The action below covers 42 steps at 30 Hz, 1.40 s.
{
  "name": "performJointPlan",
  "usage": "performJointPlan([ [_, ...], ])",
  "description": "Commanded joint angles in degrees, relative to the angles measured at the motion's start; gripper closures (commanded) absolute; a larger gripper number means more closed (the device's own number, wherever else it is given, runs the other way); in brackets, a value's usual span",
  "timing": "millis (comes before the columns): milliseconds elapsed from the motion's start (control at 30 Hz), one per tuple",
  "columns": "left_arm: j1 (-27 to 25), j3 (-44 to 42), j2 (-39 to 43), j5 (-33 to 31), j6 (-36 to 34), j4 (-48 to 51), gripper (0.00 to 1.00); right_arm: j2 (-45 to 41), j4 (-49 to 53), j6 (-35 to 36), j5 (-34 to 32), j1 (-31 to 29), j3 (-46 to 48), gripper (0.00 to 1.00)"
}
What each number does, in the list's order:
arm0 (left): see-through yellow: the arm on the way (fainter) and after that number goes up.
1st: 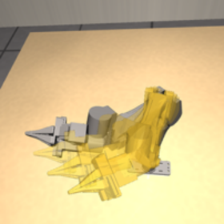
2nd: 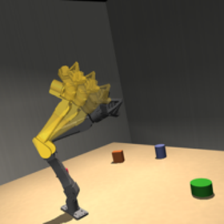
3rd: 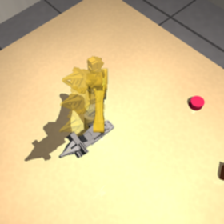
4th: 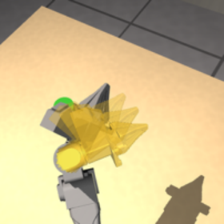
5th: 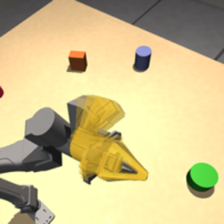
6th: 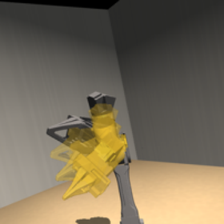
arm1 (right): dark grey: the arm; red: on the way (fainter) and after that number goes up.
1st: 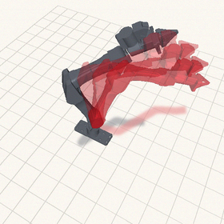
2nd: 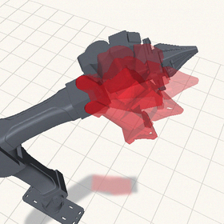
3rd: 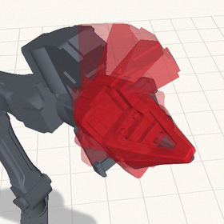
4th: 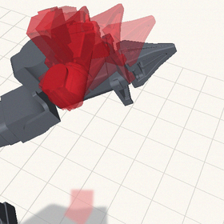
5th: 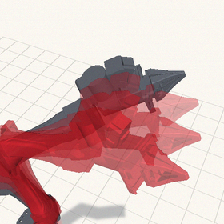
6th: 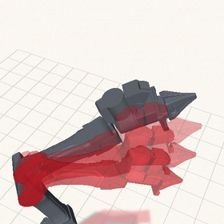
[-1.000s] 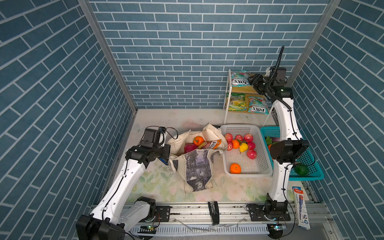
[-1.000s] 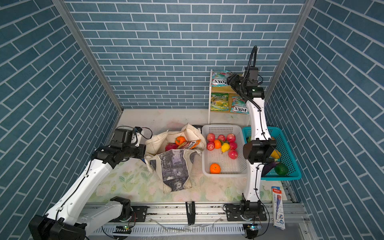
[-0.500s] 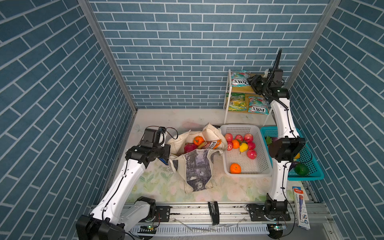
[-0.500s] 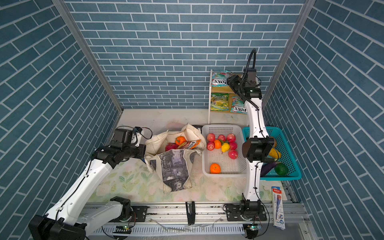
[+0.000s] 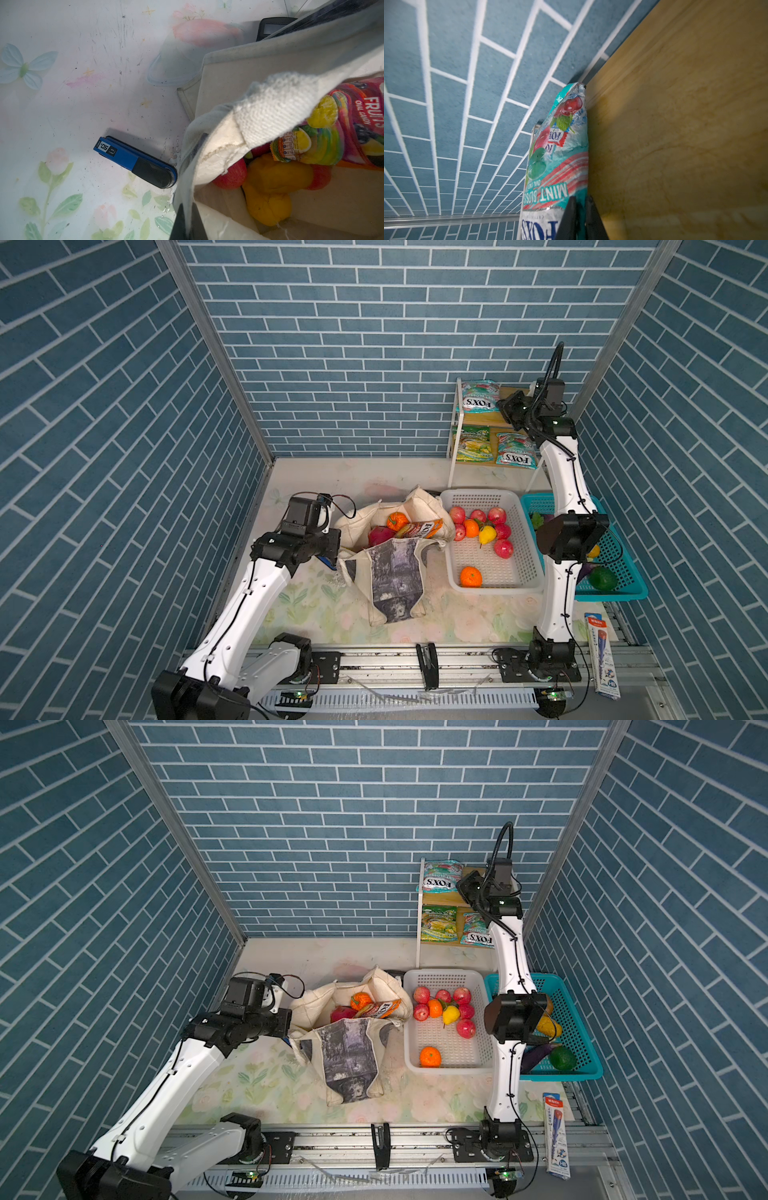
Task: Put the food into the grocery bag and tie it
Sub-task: 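Close the right gripper on the teal Fox's Mint Blossom packet on the shelf, then pull the teal mint packet off the shelf and carry it over the bag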
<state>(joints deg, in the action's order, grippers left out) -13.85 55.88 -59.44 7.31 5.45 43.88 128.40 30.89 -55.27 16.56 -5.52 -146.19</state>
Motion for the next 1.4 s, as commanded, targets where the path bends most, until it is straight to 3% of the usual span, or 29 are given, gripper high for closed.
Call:
performJointPlan([
  [0, 0.31, -0.07, 1.12, -0.46, -0.73, 0.59, 0.95, -7.56, -3.63, -0.4, -1.73, -0.08, 4.34, 0.93],
  [100, 0.31, -0.07, 1.57, -0.88, -0.8, 0.62, 0.95, -14.7, -8.54, 0.54, -4.29, -0.02, 12.56, 1.0],
  [200, 0.31, -0.07, 1.61, -1.32, -0.8, 0.59, 0.95, -19.67, -10.43, 1.51, -4.96, 0.06, 17.16, 1.0],
  [633, 0.31, -0.07, 1.43, -2.92, -0.97, 0.77, 0.95, -28.4, 1.68, 8.04, 1.51, -0.02, 13.2, 1.0],
  [867, 0.4, -0.15, 0.44, -3.18, -1.06, 0.68, 0.95, -37.37, 6.75, 12.19, 4.94, -1.87, 19.34, 1.0],
  [1067, 0.57, -0.15, -0.33, -3.09, -1.06, 0.6, 0.95, -46.0, 7.03, 14.48, 3.92, -7.64, 30.15, 1.0],
  [1367, 0.57, -0.33, -0.11, -3.05, -1.06, 0.43, 0.95, -53.02, 0.92, 12.85, -0.21, -23.39, 46.24, 1.0],
])
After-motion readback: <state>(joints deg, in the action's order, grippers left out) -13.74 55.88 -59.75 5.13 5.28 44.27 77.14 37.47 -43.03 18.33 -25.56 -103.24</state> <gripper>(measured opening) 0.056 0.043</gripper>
